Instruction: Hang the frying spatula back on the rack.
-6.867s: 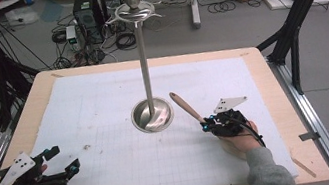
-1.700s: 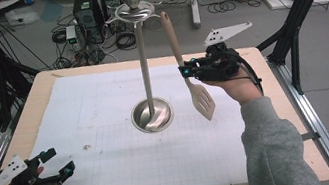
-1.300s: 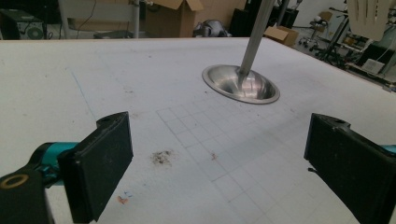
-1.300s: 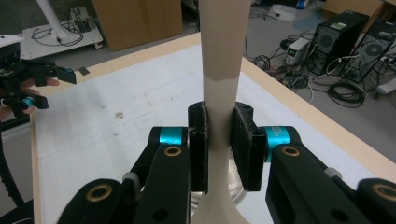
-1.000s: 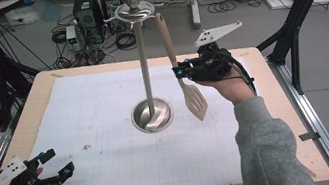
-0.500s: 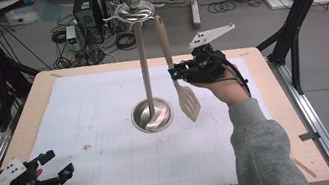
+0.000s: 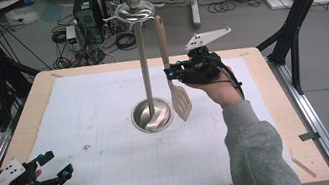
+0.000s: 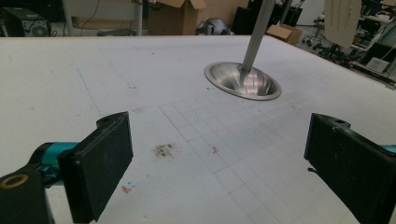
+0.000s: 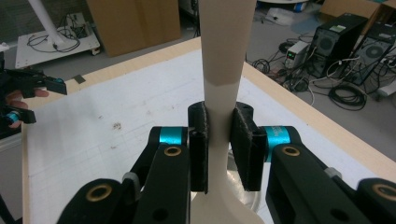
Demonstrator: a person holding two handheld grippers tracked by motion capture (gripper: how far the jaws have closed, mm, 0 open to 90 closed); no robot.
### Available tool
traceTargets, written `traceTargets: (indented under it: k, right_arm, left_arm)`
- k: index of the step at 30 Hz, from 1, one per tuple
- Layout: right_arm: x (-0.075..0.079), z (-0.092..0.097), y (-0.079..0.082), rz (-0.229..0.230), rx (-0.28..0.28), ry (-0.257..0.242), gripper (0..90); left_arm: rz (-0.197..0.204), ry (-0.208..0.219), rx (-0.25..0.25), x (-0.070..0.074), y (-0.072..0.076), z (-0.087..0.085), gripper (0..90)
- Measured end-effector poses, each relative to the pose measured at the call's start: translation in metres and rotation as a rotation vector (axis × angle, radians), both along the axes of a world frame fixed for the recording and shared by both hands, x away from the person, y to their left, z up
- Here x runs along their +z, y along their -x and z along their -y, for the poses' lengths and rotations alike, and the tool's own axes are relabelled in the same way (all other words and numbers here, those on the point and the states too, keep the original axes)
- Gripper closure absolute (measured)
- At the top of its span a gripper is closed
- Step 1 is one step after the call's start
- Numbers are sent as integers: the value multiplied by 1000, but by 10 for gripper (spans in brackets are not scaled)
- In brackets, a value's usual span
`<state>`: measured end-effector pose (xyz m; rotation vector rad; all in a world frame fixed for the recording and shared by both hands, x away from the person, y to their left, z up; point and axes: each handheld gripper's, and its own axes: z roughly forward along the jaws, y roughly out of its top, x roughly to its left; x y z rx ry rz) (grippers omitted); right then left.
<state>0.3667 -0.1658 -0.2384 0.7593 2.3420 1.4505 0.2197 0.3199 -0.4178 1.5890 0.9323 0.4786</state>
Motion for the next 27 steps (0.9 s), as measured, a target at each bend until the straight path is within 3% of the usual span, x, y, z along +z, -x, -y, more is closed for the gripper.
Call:
traceTargets:
  k: [19, 27]
  right_arm:
    - [-5, -4, 0, 35, 0, -31, 744]
    - [-3, 1, 9, 63, -5, -62, 504]
  left_arm:
    - [-7, -1, -4, -2, 1, 0, 83]
    - [-4, 8, 1, -1, 2, -2, 83]
